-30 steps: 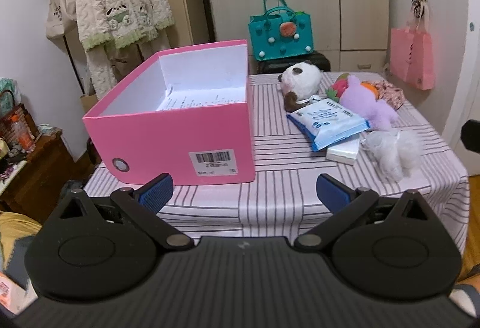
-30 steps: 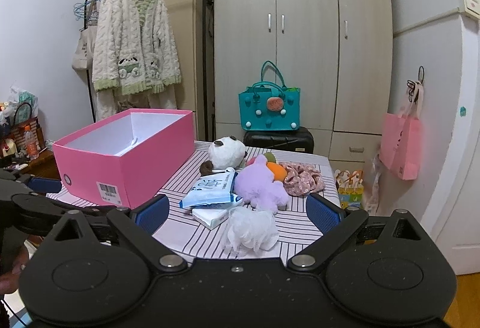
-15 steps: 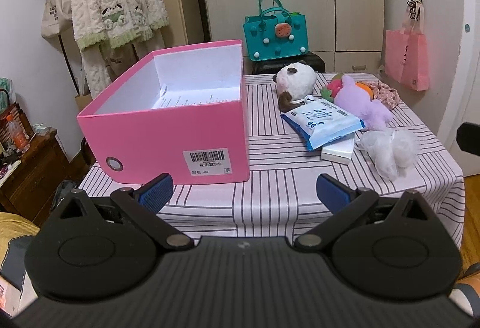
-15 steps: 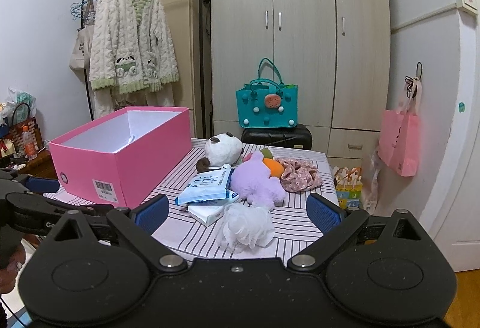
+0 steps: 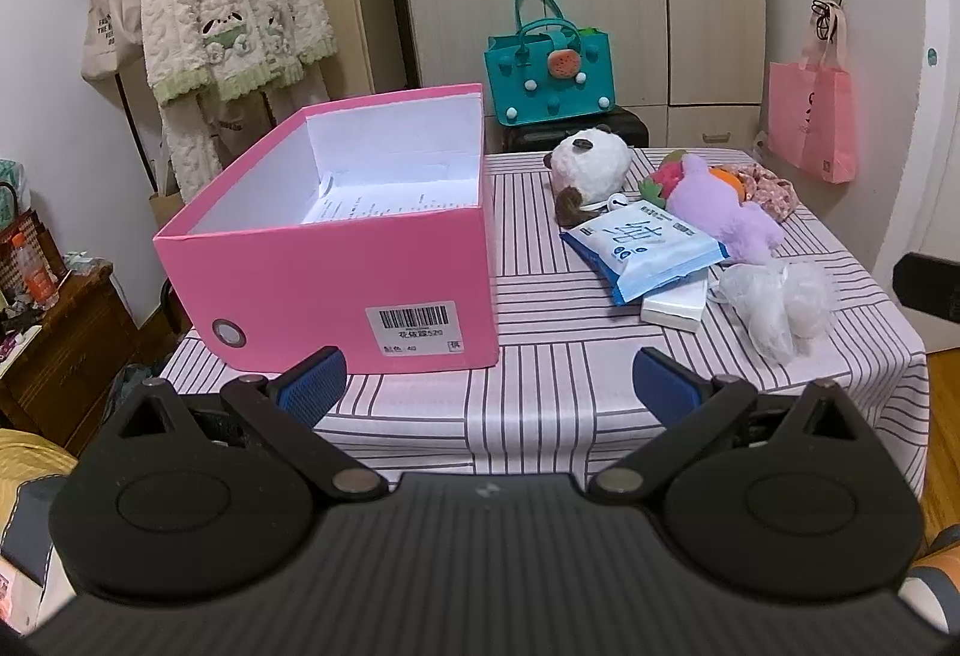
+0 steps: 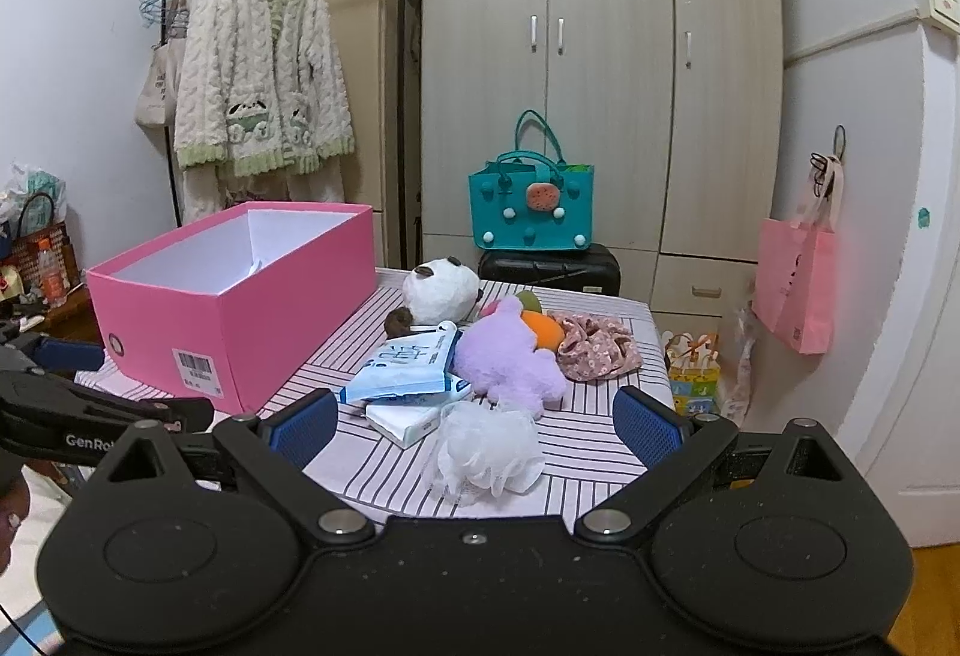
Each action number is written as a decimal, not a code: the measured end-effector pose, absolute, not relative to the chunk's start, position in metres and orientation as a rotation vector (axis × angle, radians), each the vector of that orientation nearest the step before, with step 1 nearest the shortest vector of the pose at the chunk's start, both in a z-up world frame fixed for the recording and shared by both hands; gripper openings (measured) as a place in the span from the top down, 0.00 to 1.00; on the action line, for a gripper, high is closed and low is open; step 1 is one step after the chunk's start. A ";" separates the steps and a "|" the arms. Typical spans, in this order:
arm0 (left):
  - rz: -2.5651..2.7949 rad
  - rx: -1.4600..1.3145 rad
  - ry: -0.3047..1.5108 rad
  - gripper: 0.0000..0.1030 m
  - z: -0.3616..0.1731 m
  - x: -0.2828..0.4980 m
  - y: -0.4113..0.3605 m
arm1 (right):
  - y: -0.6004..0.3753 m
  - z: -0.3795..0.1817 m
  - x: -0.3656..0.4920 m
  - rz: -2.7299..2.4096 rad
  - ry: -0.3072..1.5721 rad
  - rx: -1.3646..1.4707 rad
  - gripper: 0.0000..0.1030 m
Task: Organize soft objects
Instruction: 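Grasp the small white tissue pack with the left gripper while the right gripper grasps the white mesh puff, then carry the tissue pack with the left gripper while the right gripper carries the mesh puff into the pink box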
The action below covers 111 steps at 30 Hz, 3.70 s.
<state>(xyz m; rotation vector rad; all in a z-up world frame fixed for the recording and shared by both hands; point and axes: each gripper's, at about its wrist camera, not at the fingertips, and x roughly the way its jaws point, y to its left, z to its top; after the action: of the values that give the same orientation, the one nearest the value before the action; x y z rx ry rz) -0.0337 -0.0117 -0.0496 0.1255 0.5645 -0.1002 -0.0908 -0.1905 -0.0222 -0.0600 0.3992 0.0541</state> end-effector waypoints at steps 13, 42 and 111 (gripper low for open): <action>-0.240 0.117 0.520 0.02 -0.030 -0.021 -0.022 | -0.246 -0.044 -0.073 0.155 0.359 -0.050 0.03; -0.477 0.149 0.728 0.48 -0.107 0.078 -0.094 | -0.242 -0.108 0.019 0.436 0.519 -0.177 0.13; -0.662 0.202 0.980 0.62 -0.022 0.051 -0.014 | -0.189 -0.012 0.022 0.659 0.825 -0.046 0.58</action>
<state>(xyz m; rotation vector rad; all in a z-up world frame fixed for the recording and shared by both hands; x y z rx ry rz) 0.0507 -0.0137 -0.0224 0.2023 0.9804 -0.6616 0.0222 -0.1894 -0.0117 -0.0464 0.8254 0.6586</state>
